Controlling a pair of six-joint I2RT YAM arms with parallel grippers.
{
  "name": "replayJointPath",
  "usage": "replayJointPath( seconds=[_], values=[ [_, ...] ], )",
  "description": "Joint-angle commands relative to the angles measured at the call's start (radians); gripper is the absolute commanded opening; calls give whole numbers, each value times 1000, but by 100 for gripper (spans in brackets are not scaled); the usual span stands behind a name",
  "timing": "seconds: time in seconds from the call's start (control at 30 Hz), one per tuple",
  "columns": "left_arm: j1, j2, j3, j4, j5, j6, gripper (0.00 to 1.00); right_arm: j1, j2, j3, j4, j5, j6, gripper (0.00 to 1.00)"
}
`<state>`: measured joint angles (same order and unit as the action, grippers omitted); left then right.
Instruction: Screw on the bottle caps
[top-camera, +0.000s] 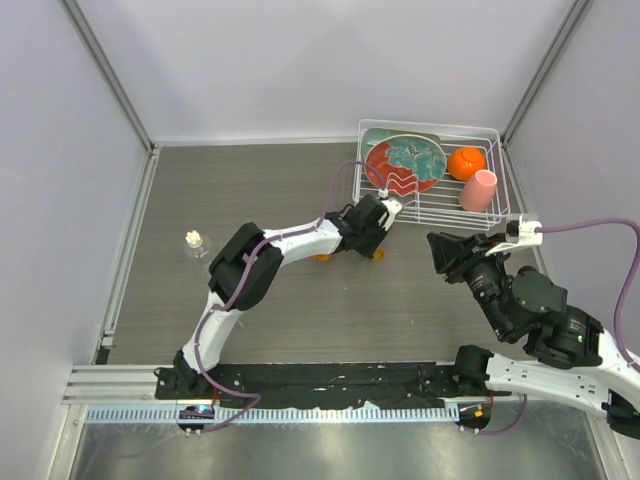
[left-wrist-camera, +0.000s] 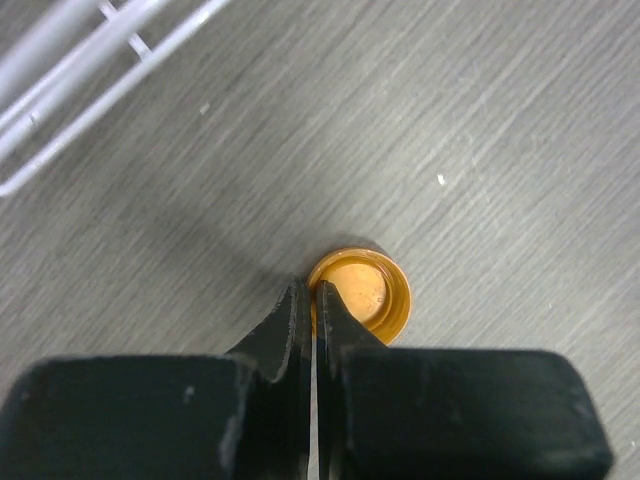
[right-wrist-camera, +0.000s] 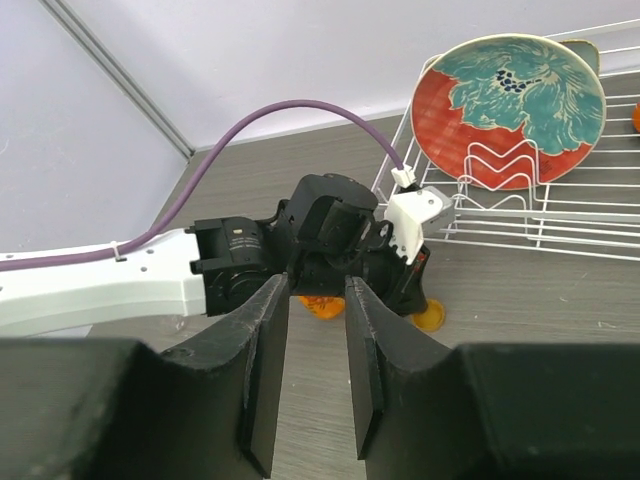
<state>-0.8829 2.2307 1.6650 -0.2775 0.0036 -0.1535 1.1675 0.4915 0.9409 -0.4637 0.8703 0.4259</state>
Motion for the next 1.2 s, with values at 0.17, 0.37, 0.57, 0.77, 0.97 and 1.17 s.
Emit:
replayJointPath(
  seconds=[0.17, 0.37, 0.57, 0.77, 0.97, 1.17],
  values=[
    [27, -524, -160, -147, 6, 257, 0, 0, 51, 24, -18, 70, 163, 33],
    [33, -969, -244, -220, -7, 474, 0, 0, 169, -13, 72, 55, 333, 43],
    [-11, -1243, -548, 161, 169, 568, 0, -2, 177, -156, 406, -100, 592, 71],
    [-34, -1367, -792, 507, 312, 663, 0, -3, 128, -457, 992, -218, 850, 91],
    [-48, -1361, -794, 558, 332, 709, 0, -5, 240, -465, 1140, -284, 936, 98],
    [-65, -1393, -809, 548, 364, 762, 0, -35, 340, -519, 1278, -330, 1068, 99]
  ],
)
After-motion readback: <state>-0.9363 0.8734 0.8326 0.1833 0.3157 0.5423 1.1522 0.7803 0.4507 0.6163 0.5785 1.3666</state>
